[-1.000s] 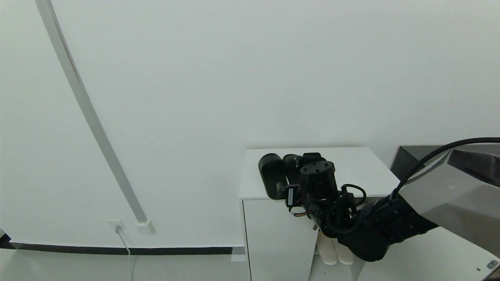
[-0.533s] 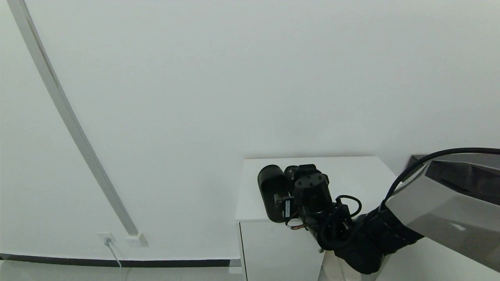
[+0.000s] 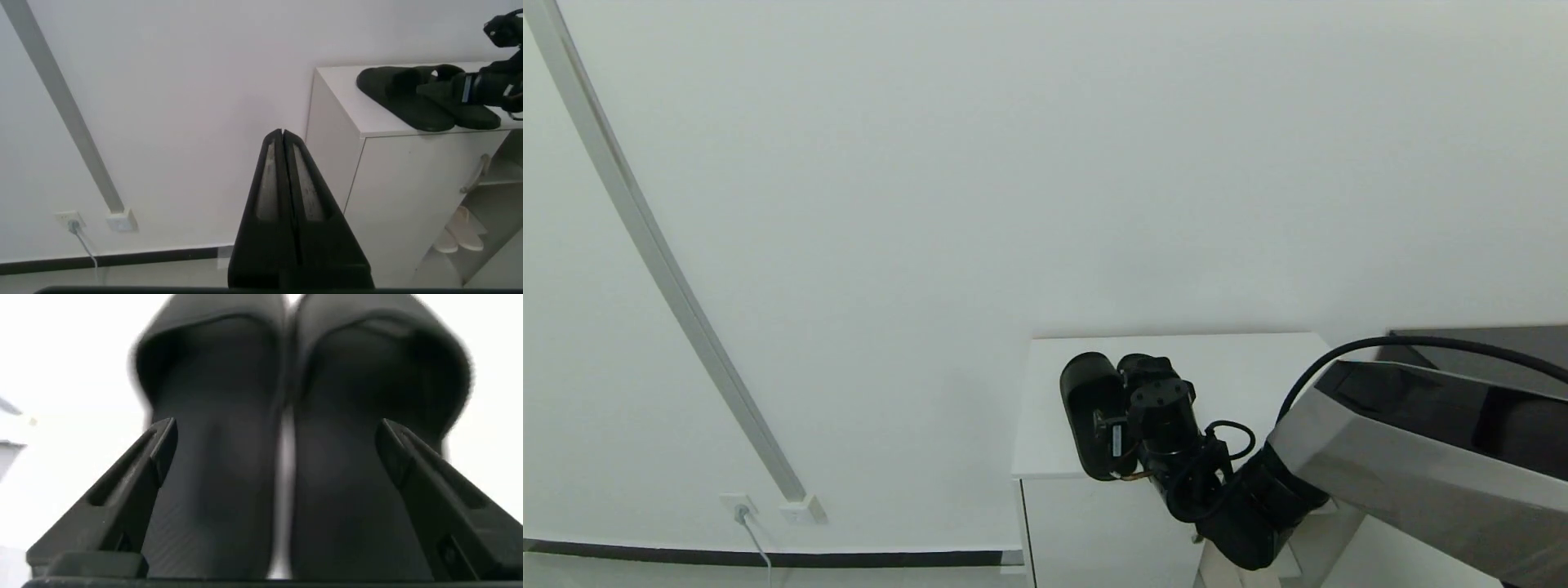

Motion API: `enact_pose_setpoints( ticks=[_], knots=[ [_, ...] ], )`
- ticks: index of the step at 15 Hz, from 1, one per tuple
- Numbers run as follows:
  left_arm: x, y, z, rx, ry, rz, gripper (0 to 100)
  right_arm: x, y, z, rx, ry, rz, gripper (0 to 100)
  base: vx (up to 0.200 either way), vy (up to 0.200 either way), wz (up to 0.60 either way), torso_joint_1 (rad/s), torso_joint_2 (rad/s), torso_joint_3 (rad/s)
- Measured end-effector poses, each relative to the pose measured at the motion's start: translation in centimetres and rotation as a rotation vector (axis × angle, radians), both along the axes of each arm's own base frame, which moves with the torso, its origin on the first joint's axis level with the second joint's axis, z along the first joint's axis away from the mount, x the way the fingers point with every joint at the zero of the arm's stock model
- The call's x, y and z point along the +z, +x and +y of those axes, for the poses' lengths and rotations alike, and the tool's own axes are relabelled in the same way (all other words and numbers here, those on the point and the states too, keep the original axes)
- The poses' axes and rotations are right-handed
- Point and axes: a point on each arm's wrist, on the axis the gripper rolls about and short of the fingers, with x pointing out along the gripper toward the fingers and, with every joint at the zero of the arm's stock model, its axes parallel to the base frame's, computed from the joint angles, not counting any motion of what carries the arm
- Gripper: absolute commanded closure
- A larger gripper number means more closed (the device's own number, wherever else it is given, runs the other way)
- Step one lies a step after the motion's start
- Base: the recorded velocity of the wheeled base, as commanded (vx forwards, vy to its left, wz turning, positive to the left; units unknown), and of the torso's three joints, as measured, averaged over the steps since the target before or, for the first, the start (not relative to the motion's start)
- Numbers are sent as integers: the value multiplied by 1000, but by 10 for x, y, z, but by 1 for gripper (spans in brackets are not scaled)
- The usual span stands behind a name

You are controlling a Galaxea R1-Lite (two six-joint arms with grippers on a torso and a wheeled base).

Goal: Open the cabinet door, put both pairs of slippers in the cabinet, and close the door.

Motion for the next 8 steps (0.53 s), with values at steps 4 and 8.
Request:
enact_pose_setpoints(
  ticks=[4,8],
  knots=[
    [0,0,0,0,-2,0,100,-8,23,2,-21,-11,-32,0,0,0,0,0,0,0],
    [0,0,0,0,-2,0,100,-19,49,3,-47,-17,-60,0,0,0,0,0,0,0]
  ],
)
